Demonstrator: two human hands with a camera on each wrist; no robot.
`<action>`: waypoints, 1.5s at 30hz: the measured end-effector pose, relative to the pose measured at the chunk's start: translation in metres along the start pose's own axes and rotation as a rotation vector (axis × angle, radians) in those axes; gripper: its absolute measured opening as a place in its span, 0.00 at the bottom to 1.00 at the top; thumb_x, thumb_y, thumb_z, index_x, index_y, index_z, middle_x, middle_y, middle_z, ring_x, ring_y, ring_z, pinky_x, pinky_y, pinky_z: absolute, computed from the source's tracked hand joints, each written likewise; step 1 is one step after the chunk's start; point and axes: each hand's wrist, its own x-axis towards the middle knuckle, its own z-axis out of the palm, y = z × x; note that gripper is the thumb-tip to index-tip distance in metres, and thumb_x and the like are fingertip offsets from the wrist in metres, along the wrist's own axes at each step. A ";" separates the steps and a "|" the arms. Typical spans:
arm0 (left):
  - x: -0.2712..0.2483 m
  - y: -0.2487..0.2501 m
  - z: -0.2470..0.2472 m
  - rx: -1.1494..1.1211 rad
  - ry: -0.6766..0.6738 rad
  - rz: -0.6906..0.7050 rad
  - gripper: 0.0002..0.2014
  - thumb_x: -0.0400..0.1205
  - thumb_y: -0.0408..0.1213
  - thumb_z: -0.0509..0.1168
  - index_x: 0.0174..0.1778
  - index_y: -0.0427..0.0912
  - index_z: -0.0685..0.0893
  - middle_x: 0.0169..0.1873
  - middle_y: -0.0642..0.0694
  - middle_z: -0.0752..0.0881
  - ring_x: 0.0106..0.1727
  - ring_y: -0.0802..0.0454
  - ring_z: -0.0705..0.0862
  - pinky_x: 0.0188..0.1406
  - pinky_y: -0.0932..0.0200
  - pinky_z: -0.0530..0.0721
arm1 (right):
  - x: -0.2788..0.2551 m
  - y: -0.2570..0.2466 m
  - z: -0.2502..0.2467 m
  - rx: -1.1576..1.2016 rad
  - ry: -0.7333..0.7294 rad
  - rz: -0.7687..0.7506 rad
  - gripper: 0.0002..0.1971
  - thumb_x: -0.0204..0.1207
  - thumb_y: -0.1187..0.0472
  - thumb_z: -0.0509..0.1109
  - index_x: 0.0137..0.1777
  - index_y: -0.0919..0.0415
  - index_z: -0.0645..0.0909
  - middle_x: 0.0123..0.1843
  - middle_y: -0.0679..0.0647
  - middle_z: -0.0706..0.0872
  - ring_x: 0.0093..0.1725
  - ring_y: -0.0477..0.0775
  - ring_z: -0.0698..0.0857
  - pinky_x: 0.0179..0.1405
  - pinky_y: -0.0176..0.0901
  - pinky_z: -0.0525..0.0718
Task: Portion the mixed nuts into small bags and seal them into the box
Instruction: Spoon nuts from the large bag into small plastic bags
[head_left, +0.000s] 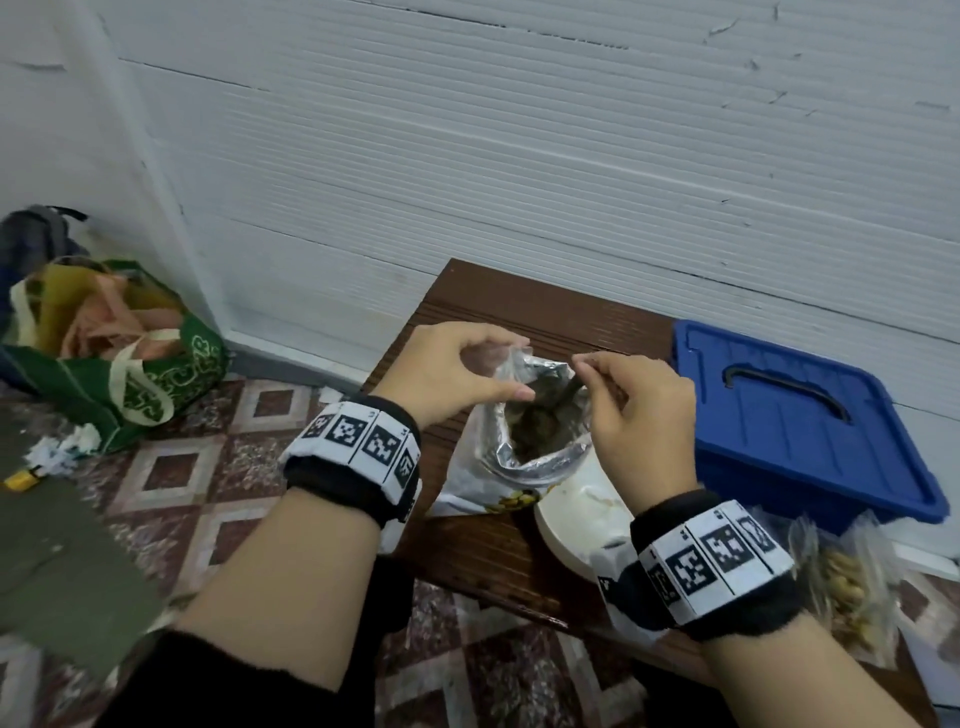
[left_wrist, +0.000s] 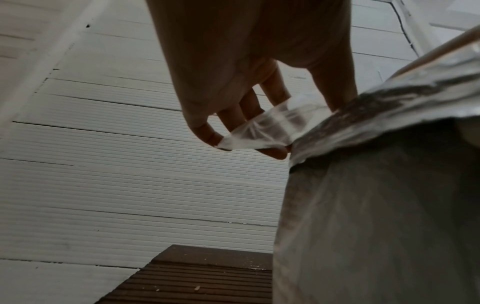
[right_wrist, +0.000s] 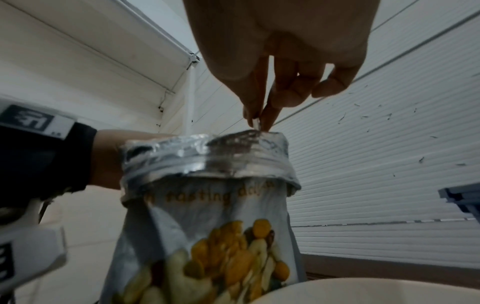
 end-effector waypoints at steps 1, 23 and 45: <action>0.000 -0.001 -0.002 -0.008 -0.004 0.003 0.26 0.63 0.46 0.83 0.58 0.56 0.88 0.50 0.60 0.88 0.50 0.78 0.81 0.49 0.80 0.78 | -0.002 -0.001 0.004 -0.040 -0.014 -0.040 0.09 0.78 0.56 0.67 0.47 0.53 0.89 0.40 0.46 0.89 0.42 0.54 0.85 0.45 0.62 0.81; -0.008 0.003 -0.001 0.053 0.029 0.058 0.28 0.63 0.49 0.82 0.60 0.59 0.87 0.50 0.64 0.85 0.53 0.77 0.79 0.49 0.83 0.75 | -0.002 -0.001 0.002 0.176 0.049 0.514 0.10 0.82 0.60 0.65 0.45 0.60 0.87 0.32 0.49 0.84 0.32 0.41 0.78 0.30 0.19 0.70; -0.018 0.006 -0.011 0.045 0.051 -0.027 0.29 0.55 0.57 0.79 0.53 0.55 0.87 0.45 0.61 0.88 0.50 0.68 0.84 0.48 0.74 0.79 | 0.026 0.014 -0.026 0.294 0.176 0.719 0.15 0.85 0.62 0.58 0.51 0.69 0.85 0.30 0.41 0.80 0.30 0.35 0.75 0.26 0.15 0.69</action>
